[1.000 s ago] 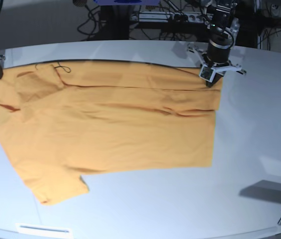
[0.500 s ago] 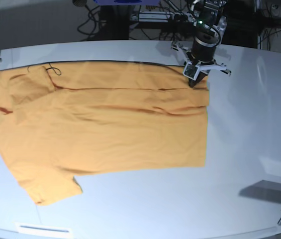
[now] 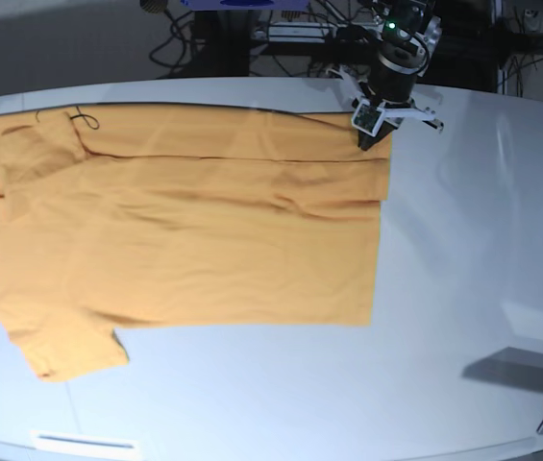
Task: Fold the T-shirt properly
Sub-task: 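Drag the orange shirt sideways with both grippers toward the right gripper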
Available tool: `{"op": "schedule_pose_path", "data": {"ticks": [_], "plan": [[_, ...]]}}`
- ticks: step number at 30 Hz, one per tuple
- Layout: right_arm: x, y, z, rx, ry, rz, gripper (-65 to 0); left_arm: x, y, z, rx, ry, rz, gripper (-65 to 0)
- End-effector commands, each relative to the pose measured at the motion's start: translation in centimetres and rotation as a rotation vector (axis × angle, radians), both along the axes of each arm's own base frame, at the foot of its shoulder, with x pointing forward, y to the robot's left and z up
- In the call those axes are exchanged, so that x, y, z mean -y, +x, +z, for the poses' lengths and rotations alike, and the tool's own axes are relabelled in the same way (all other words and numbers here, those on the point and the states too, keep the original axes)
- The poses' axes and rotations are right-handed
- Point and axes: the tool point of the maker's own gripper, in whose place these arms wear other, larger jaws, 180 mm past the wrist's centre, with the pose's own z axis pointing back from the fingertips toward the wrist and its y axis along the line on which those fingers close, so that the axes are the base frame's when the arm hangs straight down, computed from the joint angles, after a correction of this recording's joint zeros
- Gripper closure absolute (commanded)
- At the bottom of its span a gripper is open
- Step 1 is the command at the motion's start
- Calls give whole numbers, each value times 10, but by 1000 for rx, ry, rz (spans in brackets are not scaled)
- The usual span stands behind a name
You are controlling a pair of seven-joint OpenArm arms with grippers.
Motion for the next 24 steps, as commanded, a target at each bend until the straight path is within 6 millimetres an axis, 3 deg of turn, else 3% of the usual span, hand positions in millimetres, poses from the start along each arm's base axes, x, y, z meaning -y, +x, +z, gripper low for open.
{"op": "schedule_pose_path", "data": {"ticks": [1,6,11,24], "plan": [[2,-57,-32,-284,-47,39,0,-12,-35,-23,-172,54,7,0],[-1,-58,-33,-286,-43,47,0,-28,-42,-10,-157,74,52,0],[-2,-60,-34,-290,-41,48,0,-30,-50,-13,-176,78,46,0],[-3,-73,-32,-313,-50,59,0,-29,-49,-11,-172,75,48,0]]}}
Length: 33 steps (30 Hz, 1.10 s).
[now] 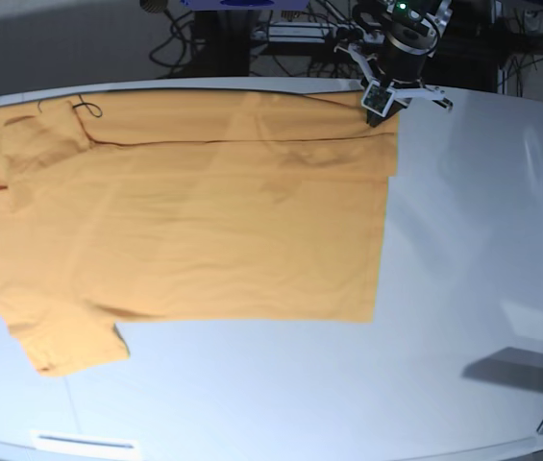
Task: Fold the T-shirt properly
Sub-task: 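Drag the orange shirt sideways with both grippers toward the right gripper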
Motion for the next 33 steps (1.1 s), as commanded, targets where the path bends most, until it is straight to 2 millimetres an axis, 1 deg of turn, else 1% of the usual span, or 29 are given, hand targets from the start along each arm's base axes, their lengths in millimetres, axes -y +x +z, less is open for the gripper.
{"op": "schedule_pose_path", "data": {"ticks": [1,6,10,14,20,25,28,33], "plan": [[-1,-63,-35,-305,-42,34,0,-12,-22,-17,-114,56,19,0],[-3,-65,-36,-308,-37,32,0,-12,-23,-16,-114,55,19,0],[-3,-65,-36,-307,-37,32,0,-11,-27,-17,-123,56,17,0],[-3,-64,-36,-304,-38,32,0,-9,-20,-8,-93,48,16,0],[-4,-56,-31,-283,-48,44,0,-20,-3,3,-43,57,59,0],[-4,-56,-31,-282,-49,43,-1,-30,0,7,-28,71,85,0],[-4,-56,-31,-282,-49,43,-3,-30,4,8,-19,70,85,-3],[-4,-56,-31,-282,-49,43,-3,-30,5,8,-20,72,87,-3]]}}
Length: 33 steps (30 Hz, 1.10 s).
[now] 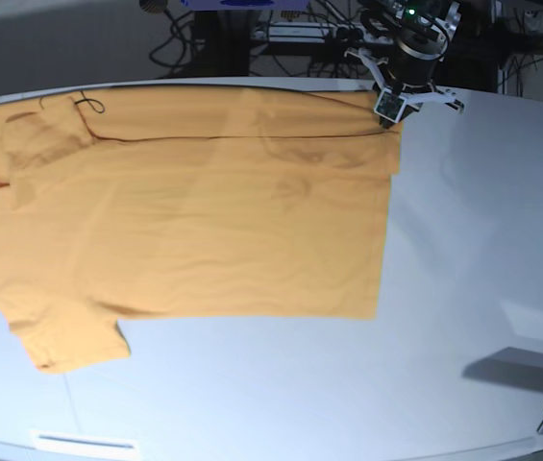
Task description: Fold the T-shirt properly
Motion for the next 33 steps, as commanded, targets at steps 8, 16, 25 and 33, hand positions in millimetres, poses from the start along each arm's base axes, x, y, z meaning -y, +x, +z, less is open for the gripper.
{"op": "schedule_pose_path", "data": {"ticks": [8,16,25,33], "plan": [[-2,-46,-25,-254,-53,59,-3,-6,0,4,1,32,7,-3],[-4,-39,-18,-235,-68,76,-3,-2,10,22,51,29,0,-3],[23,-45,4,-216,-126,16,-3,0,14,28,71,26,-5,-3],[20,-36,15,-214,-152,51,-17,2,23,35,99,24,-7,-3]]}}
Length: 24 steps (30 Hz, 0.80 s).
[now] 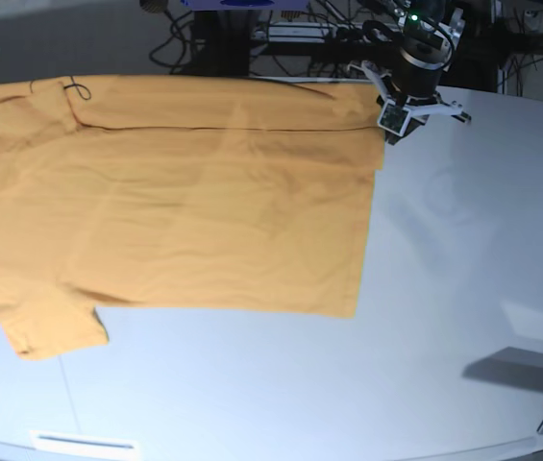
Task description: Fold the T-shirt properly
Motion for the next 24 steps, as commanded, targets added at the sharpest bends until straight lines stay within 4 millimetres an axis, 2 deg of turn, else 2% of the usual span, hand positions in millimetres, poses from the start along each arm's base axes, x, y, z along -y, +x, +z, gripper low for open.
{"op": "schedule_pose_path", "data": {"ticks": [1,5,15,19,21,24], "plan": [[8,8,11,26,-26,18,-33,1,4,9,40,-2,-8,-3],[8,10,12,30,-25,17,-90,3,2,9,36,-5,-12,-3],[9,24,16,62,-31,22,-97,7,7,13,50,-97,18,-5],[7,40,27,99,-59,57,-100,8,20,20,83,-100,16,-66],[8,48,32,100,-102,84,-136,9,24,22,95,-103,15,-81],[9,59,37,104,-157,108,-232,10,35,27,122,-104,12,-106]]}}
